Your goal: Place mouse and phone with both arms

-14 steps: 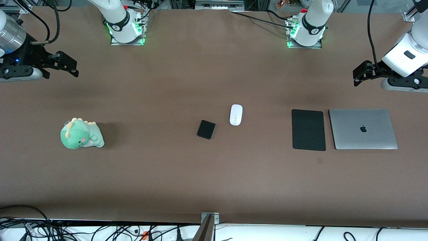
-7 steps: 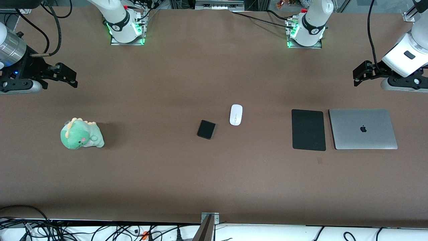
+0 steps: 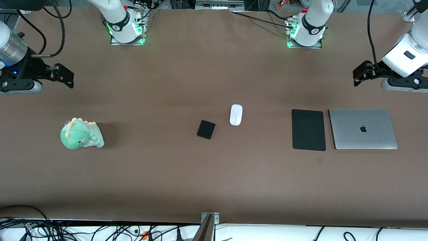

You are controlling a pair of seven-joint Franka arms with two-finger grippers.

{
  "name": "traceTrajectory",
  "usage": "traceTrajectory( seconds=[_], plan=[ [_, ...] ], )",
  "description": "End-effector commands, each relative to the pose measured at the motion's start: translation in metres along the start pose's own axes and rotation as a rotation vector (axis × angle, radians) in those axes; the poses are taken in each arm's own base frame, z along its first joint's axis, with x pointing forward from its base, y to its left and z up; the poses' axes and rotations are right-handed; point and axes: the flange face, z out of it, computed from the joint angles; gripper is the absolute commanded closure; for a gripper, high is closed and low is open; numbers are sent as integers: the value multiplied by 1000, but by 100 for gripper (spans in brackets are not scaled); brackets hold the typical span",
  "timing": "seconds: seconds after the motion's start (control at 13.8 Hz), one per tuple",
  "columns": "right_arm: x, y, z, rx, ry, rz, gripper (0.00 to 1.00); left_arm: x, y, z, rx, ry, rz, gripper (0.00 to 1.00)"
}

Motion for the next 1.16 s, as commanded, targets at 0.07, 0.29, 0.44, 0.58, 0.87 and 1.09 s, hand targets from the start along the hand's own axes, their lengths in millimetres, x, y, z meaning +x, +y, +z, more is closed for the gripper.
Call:
traceTrajectory(
  seconds=[0.07,0.29,0.44,0.58,0.87,1.09],
  plan=[
    [4,-1,-4,-22,6,6,0,2,-1,-5,-7,-3,2,0],
    [4,-1,-4,-22,6,3,0,0,7,-3,-8,-29,16,0],
    [4,0,-5,-22,9,6,0,1,20,10,-10,-88,44,0],
    [4,-1,-5,-22,9,6,0,3,46,34,-15,-183,98,0],
    [4,-4,-5,-19,9,-2,0,33,112,123,-54,-324,205,0],
    [3,-15,-6,-22,10,-22,0,60,169,176,-110,-251,146,0]
  ],
)
